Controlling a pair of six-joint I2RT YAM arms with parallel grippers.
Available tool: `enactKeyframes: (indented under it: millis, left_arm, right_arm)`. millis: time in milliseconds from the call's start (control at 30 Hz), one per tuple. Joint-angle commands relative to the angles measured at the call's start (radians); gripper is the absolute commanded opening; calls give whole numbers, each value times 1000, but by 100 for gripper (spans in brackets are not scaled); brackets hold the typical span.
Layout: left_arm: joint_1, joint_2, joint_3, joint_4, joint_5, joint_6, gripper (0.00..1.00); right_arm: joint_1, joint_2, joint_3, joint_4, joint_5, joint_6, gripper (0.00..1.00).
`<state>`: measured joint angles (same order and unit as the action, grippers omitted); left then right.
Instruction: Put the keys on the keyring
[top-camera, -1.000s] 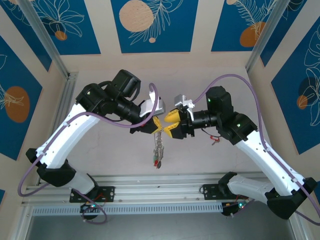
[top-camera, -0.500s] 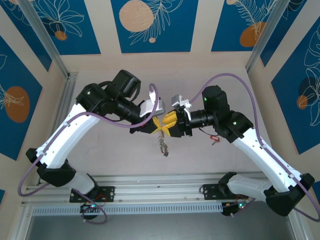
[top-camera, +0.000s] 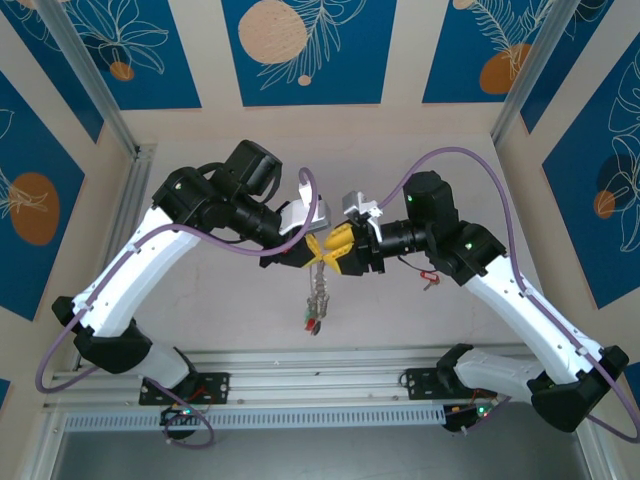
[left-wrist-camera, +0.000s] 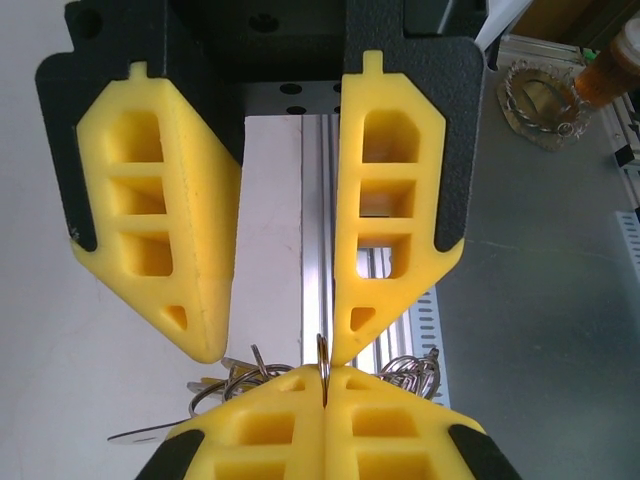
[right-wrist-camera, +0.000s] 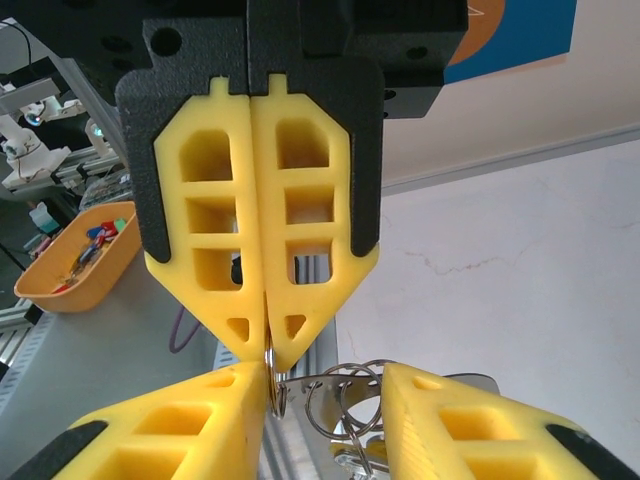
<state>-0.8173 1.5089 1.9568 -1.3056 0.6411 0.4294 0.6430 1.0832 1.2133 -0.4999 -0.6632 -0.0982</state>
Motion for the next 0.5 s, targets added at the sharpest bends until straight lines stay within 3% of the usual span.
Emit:
enactKeyframes:
  millis: [0,233,400,467]
  left_arm:
    - [-11,-6,7,37,26,19,0]
    - [-11,-7,7,35,32,19,0]
    - [-12,-17,-5,51,32,11,0]
    - [-11,-22,-12,62,35,7,0]
  right_arm:
    - [17,7,-16,-55,-40,-23,38]
    - [20,10,-16,-55,-44,-22,31]
    - [21,24,-1,-60,-56,-32,0]
    - [21,21,-3,-57,-61,-33,0]
